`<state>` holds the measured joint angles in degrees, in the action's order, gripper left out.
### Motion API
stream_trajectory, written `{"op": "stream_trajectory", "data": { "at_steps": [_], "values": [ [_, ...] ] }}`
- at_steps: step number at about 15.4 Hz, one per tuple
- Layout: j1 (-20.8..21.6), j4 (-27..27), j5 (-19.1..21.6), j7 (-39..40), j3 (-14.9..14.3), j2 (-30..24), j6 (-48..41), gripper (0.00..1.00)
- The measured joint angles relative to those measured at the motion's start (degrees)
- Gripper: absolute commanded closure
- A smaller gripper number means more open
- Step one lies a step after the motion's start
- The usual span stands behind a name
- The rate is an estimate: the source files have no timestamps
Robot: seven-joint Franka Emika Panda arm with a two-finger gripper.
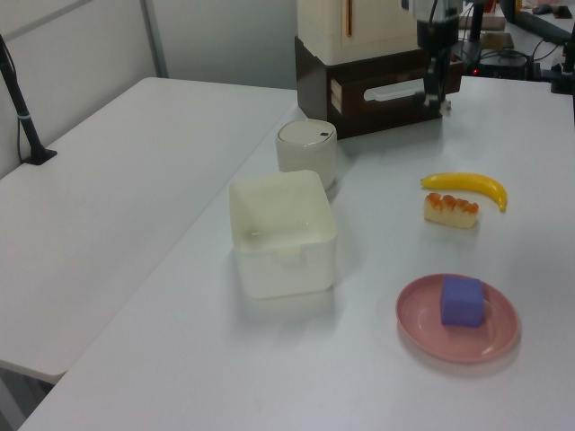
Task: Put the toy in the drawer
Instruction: 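Carry the panda figurine over the open wooden drawer and lower it, then open the gripper to release the panda and raise it away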
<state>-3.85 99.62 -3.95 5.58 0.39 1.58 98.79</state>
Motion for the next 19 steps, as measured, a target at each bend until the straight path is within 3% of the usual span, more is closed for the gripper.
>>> {"op": "stream_trajectory", "data": {
  "at_steps": [4,11,14,17,19],
  "values": [
    [-3.41,-3.74,-3.92,8.44,-0.13,2.79,8.11,0.78],
    [-10.46,-10.08,-7.36,12.74,-0.34,10.85,18.58,0.76],
    [-13.61,-12.90,-7.83,19.32,-0.38,13.81,21.15,0.48],
    [-14.91,-14.03,-9.44,25.42,-0.67,15.47,23.91,0.00],
    [-15.12,-14.15,-9.96,28.22,-0.95,16.03,24.28,0.00]
  ]
}}
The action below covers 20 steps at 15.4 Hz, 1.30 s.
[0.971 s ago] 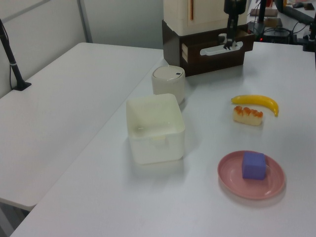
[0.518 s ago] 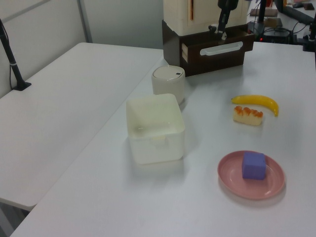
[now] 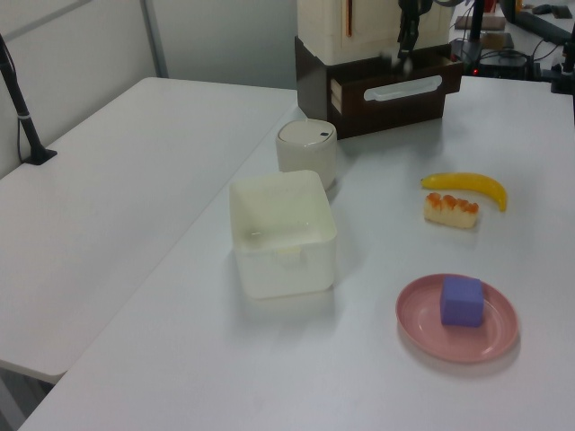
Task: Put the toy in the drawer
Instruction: 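Open the gripper to release the panda and raise it away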
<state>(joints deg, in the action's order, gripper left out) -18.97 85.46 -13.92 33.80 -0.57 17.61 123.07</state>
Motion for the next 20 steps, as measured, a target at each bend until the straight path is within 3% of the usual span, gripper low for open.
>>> {"op": "stream_trajectory", "data": {
  "at_steps": [5,11,20],
  "values": [
    [0.73,-0.25,0.00,-0.93,0.40,0.14,0.02,0.00],
    [6.87,-0.84,0.25,-19.35,1.43,-0.67,-8.92,0.00],
    [15.81,-1.24,6.65,-42.51,1.57,-7.59,-22.13,0.00]
  ]
}}
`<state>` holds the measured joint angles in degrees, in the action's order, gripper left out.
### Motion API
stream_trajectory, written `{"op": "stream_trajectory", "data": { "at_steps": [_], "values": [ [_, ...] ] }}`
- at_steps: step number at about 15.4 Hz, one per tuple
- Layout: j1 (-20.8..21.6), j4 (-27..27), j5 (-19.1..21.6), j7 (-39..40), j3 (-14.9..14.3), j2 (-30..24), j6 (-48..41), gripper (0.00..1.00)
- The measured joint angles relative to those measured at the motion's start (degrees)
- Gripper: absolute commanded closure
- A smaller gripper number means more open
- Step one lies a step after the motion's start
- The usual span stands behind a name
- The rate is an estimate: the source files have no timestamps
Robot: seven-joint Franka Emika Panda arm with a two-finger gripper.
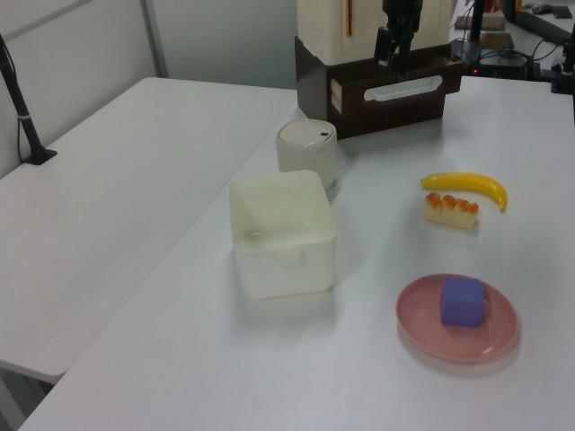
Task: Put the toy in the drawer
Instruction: 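Open the gripper to release the panda and raise it away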
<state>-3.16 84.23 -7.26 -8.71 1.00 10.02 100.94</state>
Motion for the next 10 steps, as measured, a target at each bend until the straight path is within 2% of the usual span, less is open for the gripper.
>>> {"op": "stream_trajectory", "data": {
  "at_steps": [4,10],
  "values": [
    [4.44,1.52,0.98,-4.11,-0.47,-3.39,-5.18,0.00],
    [4.58,3.58,1.48,0.93,-1.45,-5.00,-6.11,0.00]
  ]
}}
